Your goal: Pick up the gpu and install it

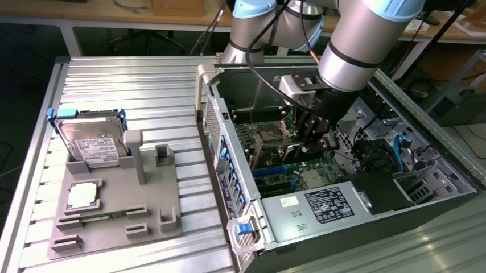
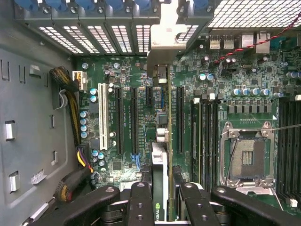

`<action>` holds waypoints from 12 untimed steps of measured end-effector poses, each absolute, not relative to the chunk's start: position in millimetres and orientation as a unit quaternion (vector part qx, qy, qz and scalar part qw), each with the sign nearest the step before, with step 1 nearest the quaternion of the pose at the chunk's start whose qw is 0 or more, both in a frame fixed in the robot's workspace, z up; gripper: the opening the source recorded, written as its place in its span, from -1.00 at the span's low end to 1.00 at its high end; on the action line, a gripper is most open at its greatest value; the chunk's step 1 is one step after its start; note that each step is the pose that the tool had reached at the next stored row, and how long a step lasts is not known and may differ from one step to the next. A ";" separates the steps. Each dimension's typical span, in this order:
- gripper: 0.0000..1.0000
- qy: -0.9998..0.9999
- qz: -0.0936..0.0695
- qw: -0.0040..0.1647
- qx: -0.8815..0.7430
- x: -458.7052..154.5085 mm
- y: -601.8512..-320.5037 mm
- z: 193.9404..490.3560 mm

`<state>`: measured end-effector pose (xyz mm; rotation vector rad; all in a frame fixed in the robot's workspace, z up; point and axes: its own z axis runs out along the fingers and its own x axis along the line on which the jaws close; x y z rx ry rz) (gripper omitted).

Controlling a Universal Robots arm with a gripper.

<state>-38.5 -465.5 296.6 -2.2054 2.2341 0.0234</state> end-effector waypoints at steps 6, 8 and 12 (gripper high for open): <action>-0.46 0.712 0.007 0.001 -0.702 -38.5 -465.5 295.0; -0.46 0.712 0.007 0.001 -0.703 -38.5 -465.5 294.3; -0.46 0.712 0.007 0.001 -0.703 -38.5 -465.5 293.1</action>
